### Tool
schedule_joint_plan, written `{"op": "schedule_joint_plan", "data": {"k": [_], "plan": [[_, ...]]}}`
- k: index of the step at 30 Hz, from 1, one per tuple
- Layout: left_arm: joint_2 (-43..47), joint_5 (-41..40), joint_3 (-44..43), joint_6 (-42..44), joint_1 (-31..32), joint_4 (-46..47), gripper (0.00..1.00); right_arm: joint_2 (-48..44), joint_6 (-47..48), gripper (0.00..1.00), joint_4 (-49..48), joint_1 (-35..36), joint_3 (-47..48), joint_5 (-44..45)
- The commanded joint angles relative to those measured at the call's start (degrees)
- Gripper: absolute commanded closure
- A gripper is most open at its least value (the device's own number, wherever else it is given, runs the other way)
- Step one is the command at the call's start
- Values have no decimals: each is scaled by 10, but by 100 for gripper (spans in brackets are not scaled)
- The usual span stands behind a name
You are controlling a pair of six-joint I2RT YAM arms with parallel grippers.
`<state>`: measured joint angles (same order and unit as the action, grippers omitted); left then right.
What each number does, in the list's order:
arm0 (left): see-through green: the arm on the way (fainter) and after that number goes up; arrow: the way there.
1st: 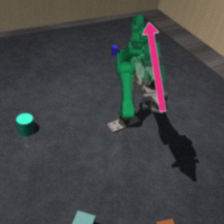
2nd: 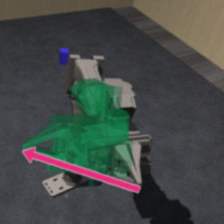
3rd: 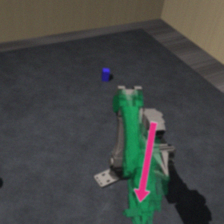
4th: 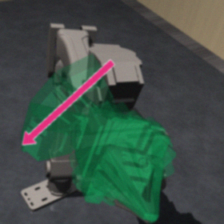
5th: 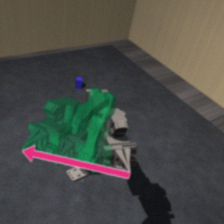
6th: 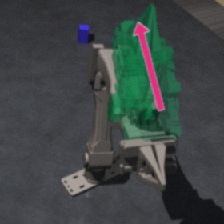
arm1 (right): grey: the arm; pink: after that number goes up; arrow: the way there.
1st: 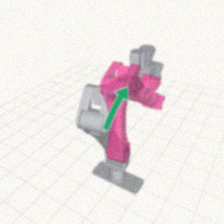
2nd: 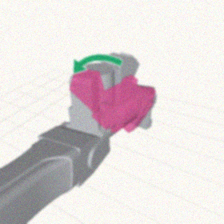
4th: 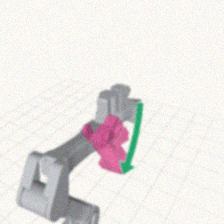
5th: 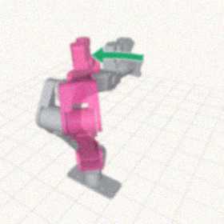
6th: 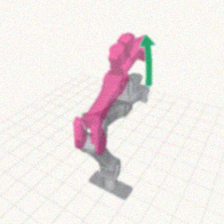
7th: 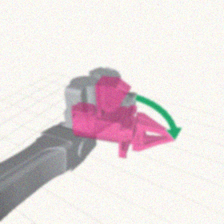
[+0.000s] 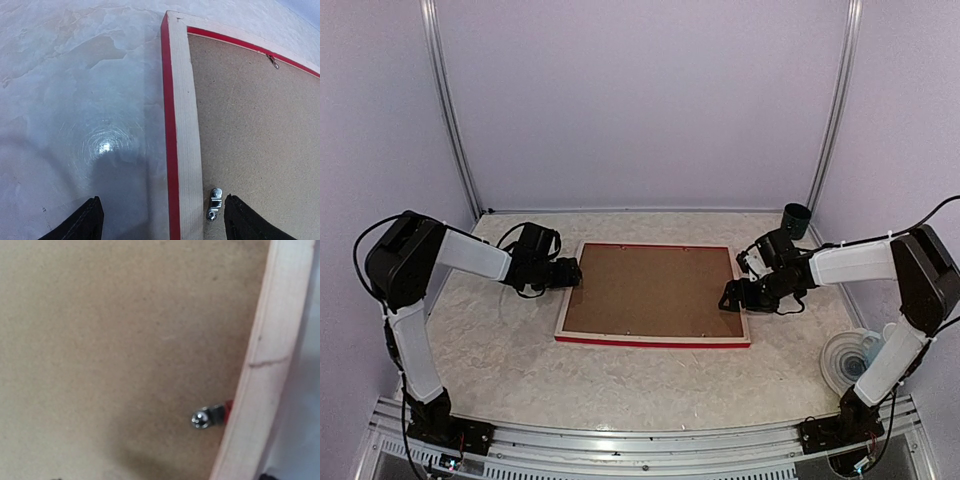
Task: Put the photo into the frame
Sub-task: Press the fastener onto the backboard.
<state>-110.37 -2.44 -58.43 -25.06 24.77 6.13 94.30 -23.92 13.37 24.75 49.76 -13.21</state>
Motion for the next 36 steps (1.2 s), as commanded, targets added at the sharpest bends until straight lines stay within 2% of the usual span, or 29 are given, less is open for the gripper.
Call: {"op": "schedule_joint_plan", "data": {"k": [1, 7, 26, 36], "plan": [[-33, -1, 1, 5, -5, -39, 18, 10, -5, 16, -9, 6, 0, 4], [-32, -1, 0, 10, -4, -46, 22, 13, -6, 16, -10, 6, 2, 4], [-45, -11, -16, 18, 12, -60, 23, 15, -5, 16, -10, 6, 2, 5], [-44, -35, -24, 24, 29, -96, 23, 18, -5, 16, -13, 6, 1, 3]]}}
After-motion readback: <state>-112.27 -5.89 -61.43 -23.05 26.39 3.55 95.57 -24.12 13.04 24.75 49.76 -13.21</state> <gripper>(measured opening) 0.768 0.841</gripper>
